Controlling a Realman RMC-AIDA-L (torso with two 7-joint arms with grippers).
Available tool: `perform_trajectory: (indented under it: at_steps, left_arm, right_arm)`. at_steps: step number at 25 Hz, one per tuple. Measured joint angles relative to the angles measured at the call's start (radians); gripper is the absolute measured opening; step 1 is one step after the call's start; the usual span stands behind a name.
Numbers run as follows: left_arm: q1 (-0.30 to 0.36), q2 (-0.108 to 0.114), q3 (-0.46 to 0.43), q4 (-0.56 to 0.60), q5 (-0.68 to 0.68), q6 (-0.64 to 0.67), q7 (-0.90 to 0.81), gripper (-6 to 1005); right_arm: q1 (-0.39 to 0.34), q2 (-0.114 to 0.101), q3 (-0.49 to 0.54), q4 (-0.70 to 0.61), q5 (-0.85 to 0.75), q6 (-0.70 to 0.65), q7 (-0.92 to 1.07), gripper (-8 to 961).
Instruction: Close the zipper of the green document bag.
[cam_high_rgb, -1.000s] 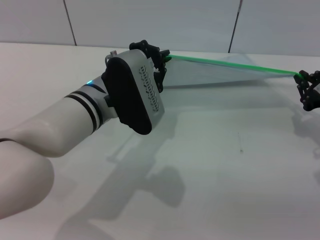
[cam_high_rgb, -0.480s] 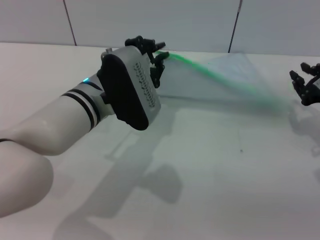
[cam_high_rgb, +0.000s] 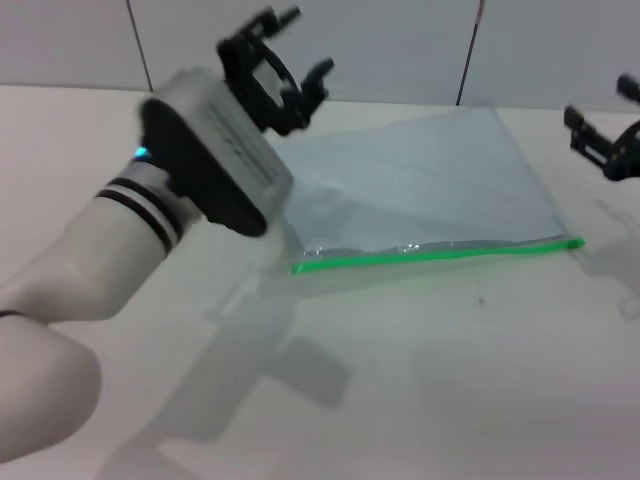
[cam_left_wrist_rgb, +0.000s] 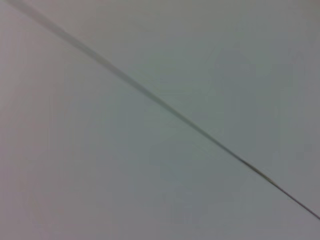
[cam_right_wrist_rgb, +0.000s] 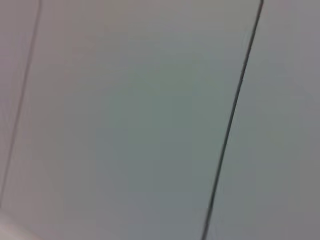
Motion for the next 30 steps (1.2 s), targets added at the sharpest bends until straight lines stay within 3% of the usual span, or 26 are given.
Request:
perform_trajectory:
  at_steps: [6,9,17,22,30]
  left_arm:
    - [0.013,0.004,-0.008,-0.029,-0.078,-0.148,-0.299,634]
    - [0.009,0.006,-0.01,-0.047,-0.124,-0.156,-0.397,694]
    - [-0.007,0.006,-0.032,-0.129,-0.164,-0.176,-0.572,694]
    - [-0.026,0.006,-0.033,-0.16,-0.164,-0.17,-0.58,694]
    - [-0.056,0.001,-0.023,-0.203,-0.163,-0.164,-0.536,695]
  right_arm:
    - [-0.027,0.009,-0.055,0.011,0.245,-0.161,-0.052,750]
    - [-0.017,0.01,-0.125,0.03,0.361,-0.174,-0.053,749]
    - [0.08,0.01,-0.305,0.141,0.592,-0.161,-0.207,747]
    - [0.117,0.01,-0.411,0.156,0.75,-0.04,-0.393,746]
    - [0.126,0.009,-0.447,0.156,0.838,0.0,-0.439,745]
